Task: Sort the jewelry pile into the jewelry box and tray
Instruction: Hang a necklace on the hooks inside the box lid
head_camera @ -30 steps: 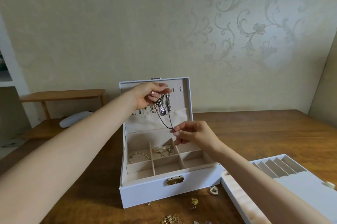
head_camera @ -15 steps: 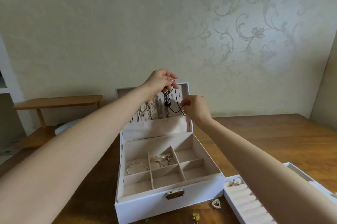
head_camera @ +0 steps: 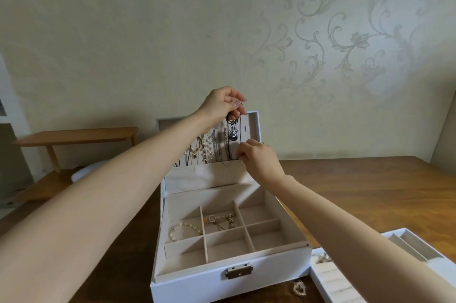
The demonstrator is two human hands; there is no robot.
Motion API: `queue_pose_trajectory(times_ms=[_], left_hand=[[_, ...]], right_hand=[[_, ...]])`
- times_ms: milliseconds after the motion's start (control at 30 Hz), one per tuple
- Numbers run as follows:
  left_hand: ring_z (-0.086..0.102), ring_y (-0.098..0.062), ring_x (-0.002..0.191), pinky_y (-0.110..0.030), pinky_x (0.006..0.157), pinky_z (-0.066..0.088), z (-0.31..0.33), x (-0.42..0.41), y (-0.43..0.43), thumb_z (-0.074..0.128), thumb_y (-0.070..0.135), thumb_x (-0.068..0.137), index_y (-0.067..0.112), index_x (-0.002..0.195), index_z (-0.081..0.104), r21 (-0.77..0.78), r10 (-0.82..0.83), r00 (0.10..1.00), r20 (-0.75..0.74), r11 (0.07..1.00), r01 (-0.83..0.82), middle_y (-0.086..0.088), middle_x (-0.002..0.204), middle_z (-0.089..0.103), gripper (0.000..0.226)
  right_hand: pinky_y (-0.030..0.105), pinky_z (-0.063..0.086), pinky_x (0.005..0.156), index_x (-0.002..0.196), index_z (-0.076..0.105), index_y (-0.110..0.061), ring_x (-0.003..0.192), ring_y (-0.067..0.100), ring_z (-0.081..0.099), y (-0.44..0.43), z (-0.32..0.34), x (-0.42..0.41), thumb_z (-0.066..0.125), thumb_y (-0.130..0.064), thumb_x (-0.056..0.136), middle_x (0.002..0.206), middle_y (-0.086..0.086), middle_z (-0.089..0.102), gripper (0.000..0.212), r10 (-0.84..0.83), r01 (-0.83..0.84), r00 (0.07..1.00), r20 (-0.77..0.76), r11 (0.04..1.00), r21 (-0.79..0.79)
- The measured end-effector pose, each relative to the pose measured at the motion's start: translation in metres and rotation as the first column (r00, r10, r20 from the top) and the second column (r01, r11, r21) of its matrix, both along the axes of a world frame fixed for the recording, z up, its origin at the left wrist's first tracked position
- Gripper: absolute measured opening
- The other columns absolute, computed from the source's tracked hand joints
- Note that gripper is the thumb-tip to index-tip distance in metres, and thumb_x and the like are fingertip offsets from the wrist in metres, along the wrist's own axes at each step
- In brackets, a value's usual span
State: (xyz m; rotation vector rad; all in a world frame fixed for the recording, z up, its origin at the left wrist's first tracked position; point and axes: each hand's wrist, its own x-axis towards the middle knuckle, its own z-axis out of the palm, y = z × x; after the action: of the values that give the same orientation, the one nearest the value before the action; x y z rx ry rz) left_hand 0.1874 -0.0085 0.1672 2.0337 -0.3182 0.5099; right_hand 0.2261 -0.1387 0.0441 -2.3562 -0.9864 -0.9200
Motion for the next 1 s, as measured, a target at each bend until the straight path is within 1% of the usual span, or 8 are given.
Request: queue_pose_trajectory(times_ms=[133, 300, 400, 533, 600, 667, 900, 1000], left_hand=[[0.059, -0.011, 0.062, -0.016, 0.055, 0.047, -0.009, 0.001, -0.003, 0.046, -0.003, 0.095, 0.004, 0.099, 0.056, 0.158, 0.027, 0.999, -0.04, 0.987, -0.02, -0.006, 0.075, 0.066, 0.013], [0.056, -0.012, 0.059, -0.012, 0.051, 0.046, -0.011, 0.003, -0.009, 0.043, -0.006, 0.094, 0.001, 0.1, 0.058, 0.338, 0.077, 0.997, -0.01, 0.939, -0.07, -0.003, 0.07, 0.062, 0.018], [0.057, -0.013, 0.057, -0.013, 0.05, 0.046, -0.014, 0.004, -0.011, 0.041, -0.007, 0.092, 0.002, 0.099, 0.059, 0.45, 0.094, 0.996, -0.005, 0.889, -0.082, -0.003, 0.069, 0.062, 0.021], [0.063, -0.017, 0.068, -0.033, 0.071, 0.054, -0.024, 0.007, -0.011, 0.05, -0.002, 0.09, 0.012, 0.103, 0.056, 0.578, 0.077, 0.997, 0.008, 0.813, -0.067, -0.004, 0.08, 0.066, 0.02], [0.063, -0.021, 0.083, -0.036, 0.08, 0.05, -0.028, 0.007, -0.009, 0.054, 0.002, 0.09, 0.016, 0.107, 0.054, 0.604, 0.07, 0.997, 0.028, 0.794, -0.073, -0.004, 0.086, 0.069, 0.022], [0.061, -0.021, 0.086, -0.034, 0.081, 0.047, -0.03, 0.007, -0.007, 0.055, 0.003, 0.09, 0.016, 0.109, 0.053, 0.599, 0.07, 0.996, 0.047, 0.797, -0.084, -0.002, 0.086, 0.07, 0.023], [0.06, -0.02, 0.083, -0.029, 0.078, 0.044, -0.039, 0.005, -0.002, 0.056, 0.0, 0.086, 0.011, 0.099, 0.056, 0.479, 0.077, 0.989, 0.129, 0.868, -0.13, 0.0, 0.085, 0.071, 0.018], [0.061, -0.02, 0.076, -0.025, 0.073, 0.044, -0.044, 0.002, -0.001, 0.054, -0.003, 0.087, 0.01, 0.096, 0.057, 0.428, 0.071, 0.985, 0.155, 0.894, -0.132, -0.008, 0.083, 0.07, 0.016]], right_hand=[[0.031, 0.04, 0.065, 0.078, 0.065, -0.008, 0.064, 0.036, 0.06, 0.002, -0.001, -0.004, 0.057, 0.005, 0.07, 0.072, 0.011, 0.067, 0.018, 0.017, -0.013, 0.999, 0.029, 0.992, -0.123], [0.035, 0.044, 0.072, 0.096, 0.067, -0.015, 0.08, 0.032, 0.062, -0.003, 0.011, -0.007, 0.048, -0.006, 0.086, 0.092, 0.008, 0.067, 0.024, -0.034, 0.006, 0.995, -0.096, 0.959, -0.284], [0.04, 0.049, 0.063, 0.089, 0.065, -0.007, 0.075, 0.033, 0.06, -0.009, 0.015, -0.012, 0.051, -0.004, 0.085, 0.092, 0.012, 0.061, 0.015, 0.027, -0.007, 0.991, -0.128, 0.988, 0.152], [0.033, 0.053, 0.059, 0.104, 0.051, -0.013, 0.075, 0.015, 0.065, -0.011, 0.032, -0.018, 0.059, -0.004, 0.086, 0.096, -0.004, 0.062, 0.022, 0.333, 0.001, 0.881, -0.335, 0.708, 0.706], [0.024, 0.051, 0.05, 0.111, 0.045, -0.012, 0.062, 0.008, 0.066, -0.011, 0.044, -0.019, 0.059, 0.008, 0.083, 0.093, -0.003, 0.063, 0.037, 0.548, -0.024, 0.714, -0.435, 0.641, 0.767], [0.021, 0.05, 0.049, 0.111, 0.046, -0.009, 0.058, 0.005, 0.066, -0.012, 0.05, -0.016, 0.056, 0.013, 0.082, 0.087, 0.001, 0.065, 0.038, 0.601, -0.04, 0.652, -0.462, 0.636, 0.77], [0.02, 0.046, 0.048, 0.095, 0.061, -0.017, 0.06, 0.01, 0.06, -0.007, 0.048, -0.011, 0.063, 0.005, 0.081, 0.077, -0.003, 0.063, 0.026, 0.466, -0.039, 0.782, -0.413, 0.699, 0.714], [0.021, 0.05, 0.047, 0.102, 0.063, -0.006, 0.052, 0.012, 0.061, -0.005, 0.048, -0.012, 0.058, 0.007, 0.085, 0.075, 0.004, 0.067, 0.022, 0.548, -0.05, 0.701, -0.456, 0.676, 0.735]])
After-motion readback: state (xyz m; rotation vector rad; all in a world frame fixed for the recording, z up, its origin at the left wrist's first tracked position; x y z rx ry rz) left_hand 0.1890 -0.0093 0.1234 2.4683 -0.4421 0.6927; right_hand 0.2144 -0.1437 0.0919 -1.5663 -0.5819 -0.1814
